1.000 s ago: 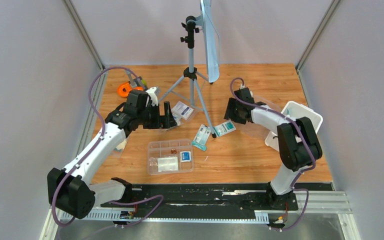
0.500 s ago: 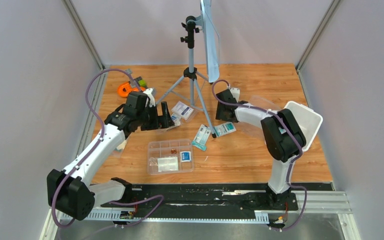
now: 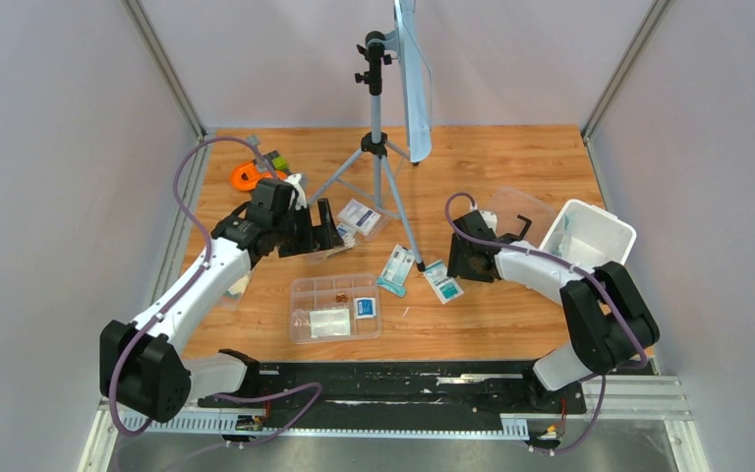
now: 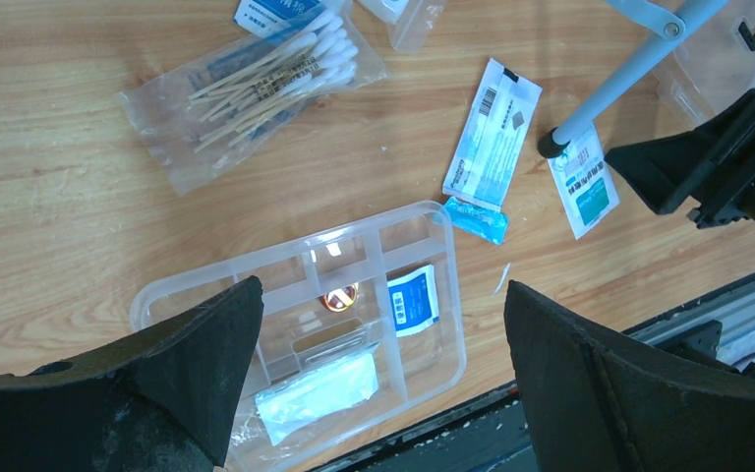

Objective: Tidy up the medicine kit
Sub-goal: Adjust the medical item at the center of the board, then pick up the medical item at the center of the board.

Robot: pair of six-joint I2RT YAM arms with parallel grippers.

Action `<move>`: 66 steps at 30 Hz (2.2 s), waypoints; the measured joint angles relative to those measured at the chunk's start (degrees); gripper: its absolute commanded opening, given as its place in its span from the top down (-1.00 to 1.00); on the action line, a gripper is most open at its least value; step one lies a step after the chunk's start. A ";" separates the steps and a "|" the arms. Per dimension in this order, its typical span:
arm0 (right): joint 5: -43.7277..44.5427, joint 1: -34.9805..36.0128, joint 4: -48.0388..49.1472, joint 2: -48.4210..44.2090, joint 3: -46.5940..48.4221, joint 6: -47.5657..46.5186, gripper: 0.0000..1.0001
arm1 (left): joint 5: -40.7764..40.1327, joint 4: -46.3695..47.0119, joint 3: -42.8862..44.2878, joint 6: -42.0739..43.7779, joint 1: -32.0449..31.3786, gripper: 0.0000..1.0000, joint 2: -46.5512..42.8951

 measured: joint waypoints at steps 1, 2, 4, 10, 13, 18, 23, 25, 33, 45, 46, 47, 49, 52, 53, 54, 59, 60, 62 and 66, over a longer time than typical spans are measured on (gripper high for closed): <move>-1.18 0.28 -0.33 -0.48 -0.17 -0.46 -0.14 | 0.09 0.11 0.00 -0.02 0.00 -0.99 0.26; -2.14 0.66 -0.52 -0.79 -0.20 -1.07 -0.16 | 0.22 0.24 0.00 -0.02 0.02 -0.99 0.59; -3.56 1.25 -0.57 -1.40 -0.20 -2.78 -0.22 | 0.28 0.37 0.00 -0.04 0.02 -0.99 0.94; -8.17 1.60 0.79 -1.62 0.66 -8.39 -0.31 | 0.35 0.63 0.00 -0.17 0.04 -0.99 1.01; -12.59 1.60 2.67 -1.11 0.70 -10.40 -0.37 | 0.15 0.63 -0.02 -0.17 0.04 -0.99 0.98; -18.25 2.32 4.61 1.14 1.01 -12.92 -0.36 | -0.09 0.59 -0.83 -0.17 0.04 -0.99 0.44; -17.81 4.39 3.93 4.98 4.96 -13.27 -0.27 | -0.20 0.55 -0.85 -0.15 0.04 -0.99 0.44; -15.80 5.46 2.43 6.73 7.08 -13.07 -0.25 | -0.24 0.57 -0.85 -0.13 0.04 -0.99 0.44; -5.81 10.58 -4.20 10.99 12.48 -11.78 -0.34 | -0.26 0.57 -0.85 -0.13 0.07 -0.99 0.44; -4.04 13.46 -7.98 11.21 13.22 -6.97 -0.01 | -0.20 0.66 -0.85 -0.13 0.11 -0.99 0.44; -3.98 13.86 -8.22 11.41 13.46 -6.54 0.05 | -0.15 0.70 -0.85 -0.13 0.11 -0.99 0.44; -3.93 14.19 -8.50 11.61 13.73 -6.19 0.11 | -0.09 0.72 -0.85 -0.11 0.11 -0.99 0.44; -3.89 14.60 -8.70 11.76 13.99 -5.53 0.24 | 0.09 0.72 -0.85 -0.11 0.11 -0.99 0.46; -4.02 14.93 -9.22 11.69 14.03 -4.76 0.38 | 0.20 0.72 -0.85 -0.02 0.11 -0.99 0.46; -4.00 14.99 -9.33 11.58 14.01 -4.57 0.38 | 0.20 0.74 -0.85 -0.02 0.11 -0.99 0.48; -4.00 15.02 -9.64 11.45 13.97 -4.35 0.39 | 0.22 0.74 -0.85 0.00 0.13 -0.99 0.50; -3.67 15.04 -13.35 9.22 12.31 -2.99 0.63 | 0.22 0.74 -0.85 0.02 0.31 -0.99 0.70; -3.52 14.86 -14.23 8.66 11.93 -2.89 0.64 | 0.22 0.76 -0.85 0.02 0.33 -0.99 0.72; -3.02 14.25 -16.24 6.78 11.04 -2.49 0.63 | 0.24 0.79 -0.85 0.02 0.33 -0.99 0.76; -2.03 9.77 -19.54 -0.55 10.47 -2.40 0.63 | 0.24 0.96 -0.85 0.07 0.37 -0.99 0.79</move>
